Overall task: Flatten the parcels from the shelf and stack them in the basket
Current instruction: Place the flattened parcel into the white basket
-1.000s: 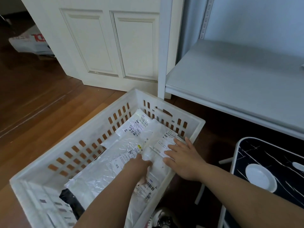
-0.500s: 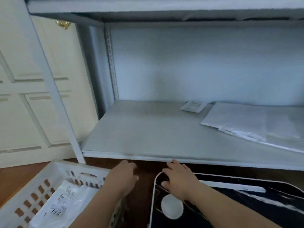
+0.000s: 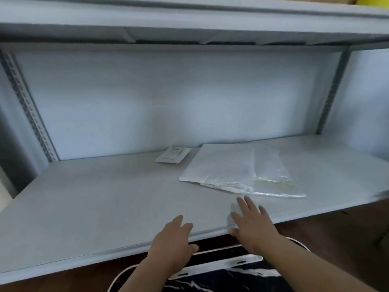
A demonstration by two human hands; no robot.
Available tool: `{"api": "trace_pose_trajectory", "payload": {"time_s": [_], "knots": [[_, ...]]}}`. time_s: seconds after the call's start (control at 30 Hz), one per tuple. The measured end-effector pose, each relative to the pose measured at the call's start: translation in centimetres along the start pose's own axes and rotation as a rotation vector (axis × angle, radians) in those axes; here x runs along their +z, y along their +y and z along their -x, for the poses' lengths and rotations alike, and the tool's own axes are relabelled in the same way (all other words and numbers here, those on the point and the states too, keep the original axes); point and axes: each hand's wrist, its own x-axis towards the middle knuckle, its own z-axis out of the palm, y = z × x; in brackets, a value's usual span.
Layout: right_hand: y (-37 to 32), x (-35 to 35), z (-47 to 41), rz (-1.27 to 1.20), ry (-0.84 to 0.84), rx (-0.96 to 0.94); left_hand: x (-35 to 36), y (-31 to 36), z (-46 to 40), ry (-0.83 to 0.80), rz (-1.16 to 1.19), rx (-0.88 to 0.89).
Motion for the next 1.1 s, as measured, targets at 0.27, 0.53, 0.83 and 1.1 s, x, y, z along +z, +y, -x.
{"api": "trace_pose_trajectory", "payload": {"time_s": [0.27, 0.53, 0.83, 1.1], "knots": [[4.7, 0.2, -6.9, -0.140, 0.088, 0.149, 2.6, 0.7, -5.3, 0.049, -0.111, -0.032], [6.4, 0.8, -10.2, -1.051, 0.444, 0.187, 2.9, 1.3, -7.0, 0.071, -0.131, -0.072], [1.0, -3.2, -6.4, -1.012, 0.591, -0.132, 0.4, 0.8, -4.0, 0.448, 0.113, -0.227], [-6.3, -8.9, 3.5, -1.094, 0.506, -0.542, -4.1, -1.8, 3.6, 0.737, 0.151, -0.090]]}}
